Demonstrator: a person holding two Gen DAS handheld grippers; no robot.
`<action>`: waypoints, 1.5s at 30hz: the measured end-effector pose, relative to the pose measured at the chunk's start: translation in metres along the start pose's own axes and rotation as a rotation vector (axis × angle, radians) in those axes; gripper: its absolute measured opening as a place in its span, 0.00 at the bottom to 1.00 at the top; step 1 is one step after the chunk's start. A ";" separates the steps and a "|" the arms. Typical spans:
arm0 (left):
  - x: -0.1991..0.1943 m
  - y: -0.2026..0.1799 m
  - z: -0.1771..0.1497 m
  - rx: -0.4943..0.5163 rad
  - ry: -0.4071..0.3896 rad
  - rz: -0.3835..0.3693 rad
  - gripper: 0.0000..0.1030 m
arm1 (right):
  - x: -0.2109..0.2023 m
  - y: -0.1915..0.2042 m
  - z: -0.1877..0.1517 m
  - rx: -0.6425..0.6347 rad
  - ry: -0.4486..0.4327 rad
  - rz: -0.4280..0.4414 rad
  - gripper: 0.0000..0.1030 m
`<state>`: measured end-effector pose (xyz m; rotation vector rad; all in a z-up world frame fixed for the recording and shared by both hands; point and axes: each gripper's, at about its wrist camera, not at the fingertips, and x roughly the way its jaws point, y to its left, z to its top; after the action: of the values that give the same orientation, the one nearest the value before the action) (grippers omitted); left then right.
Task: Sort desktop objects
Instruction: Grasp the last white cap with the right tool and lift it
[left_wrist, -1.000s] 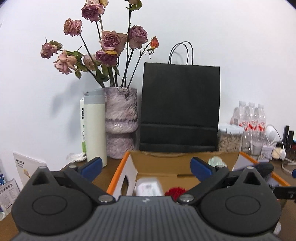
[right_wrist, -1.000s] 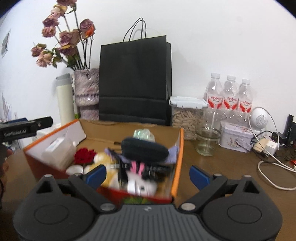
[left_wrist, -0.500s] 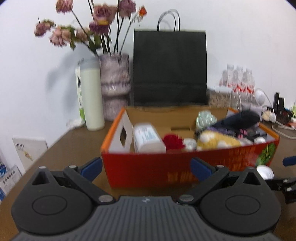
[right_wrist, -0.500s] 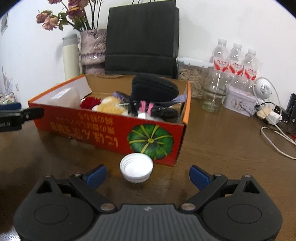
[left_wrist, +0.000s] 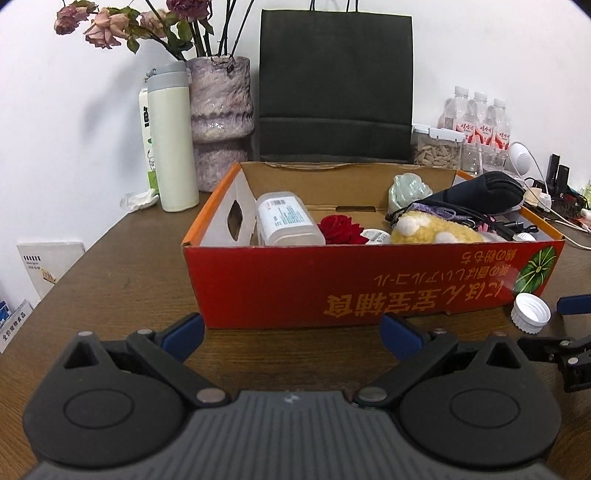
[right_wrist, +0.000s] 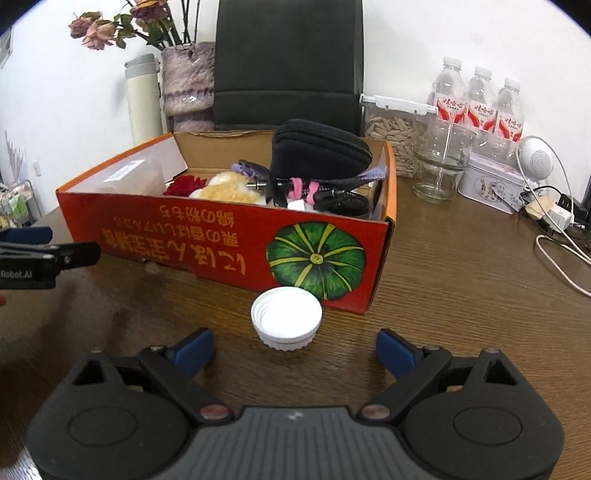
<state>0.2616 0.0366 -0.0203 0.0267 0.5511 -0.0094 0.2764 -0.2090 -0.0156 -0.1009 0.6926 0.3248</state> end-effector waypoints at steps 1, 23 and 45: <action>0.001 0.000 0.000 0.000 0.006 0.000 1.00 | 0.000 0.000 0.000 0.003 -0.001 -0.003 0.91; 0.016 0.007 -0.002 -0.039 0.104 0.006 1.00 | -0.004 0.001 0.001 0.025 -0.052 0.032 0.37; -0.018 0.000 0.011 -0.028 -0.022 0.010 1.00 | -0.050 0.016 0.021 -0.039 -0.230 0.050 0.37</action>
<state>0.2522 0.0358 -0.0013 0.0019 0.5289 0.0080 0.2477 -0.2025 0.0334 -0.0820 0.4611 0.3917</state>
